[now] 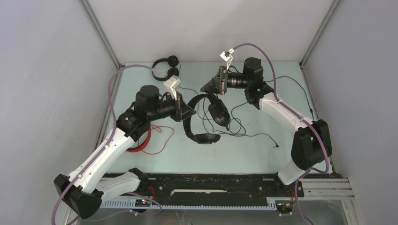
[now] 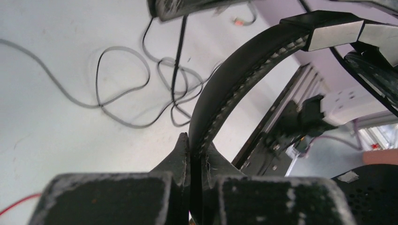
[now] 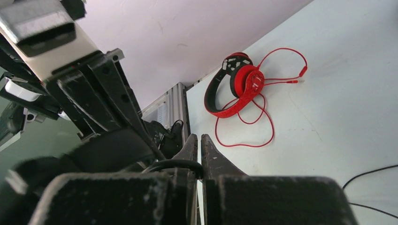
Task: Wrap the headphones
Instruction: Wrap the headphones cable around the headphones.
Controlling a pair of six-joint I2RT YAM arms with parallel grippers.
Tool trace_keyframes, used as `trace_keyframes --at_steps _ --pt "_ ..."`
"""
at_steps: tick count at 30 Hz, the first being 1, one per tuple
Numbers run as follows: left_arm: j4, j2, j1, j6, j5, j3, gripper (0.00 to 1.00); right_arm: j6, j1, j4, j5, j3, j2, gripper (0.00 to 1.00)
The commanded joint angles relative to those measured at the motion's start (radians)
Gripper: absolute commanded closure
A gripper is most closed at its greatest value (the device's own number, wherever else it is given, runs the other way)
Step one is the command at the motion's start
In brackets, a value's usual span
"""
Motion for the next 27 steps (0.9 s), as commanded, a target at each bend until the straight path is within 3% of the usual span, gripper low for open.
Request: trace_keyframes --at_steps 1,6,9,13,20,24,27 --pt "-0.277 0.039 -0.035 0.196 0.047 0.142 1.0 -0.05 -0.032 -0.118 0.075 0.032 -0.022 1.0" --pt "-0.419 0.057 -0.07 0.328 -0.113 0.222 1.0 -0.225 -0.04 -0.384 0.141 0.06 -0.076 1.0" --pt "-0.469 0.078 -0.081 0.37 -0.23 0.252 1.0 -0.358 -0.042 -0.617 0.274 0.152 -0.064 1.0" --pt "-0.525 0.124 -0.096 0.445 -0.354 0.296 1.0 -0.446 -0.036 -0.839 0.322 0.271 -0.031 1.0" --pt "-0.503 0.162 -0.127 0.55 -0.456 0.303 1.0 -0.506 0.033 -1.005 0.302 0.368 -0.022 1.0" --pt "-0.472 0.166 -0.132 0.556 -0.522 0.286 1.0 -0.48 0.092 -1.057 0.502 0.394 -0.025 1.0" --pt "-0.457 0.172 -0.134 0.526 -0.671 0.275 1.0 -0.474 0.112 -1.101 0.562 0.416 -0.02 1.0"
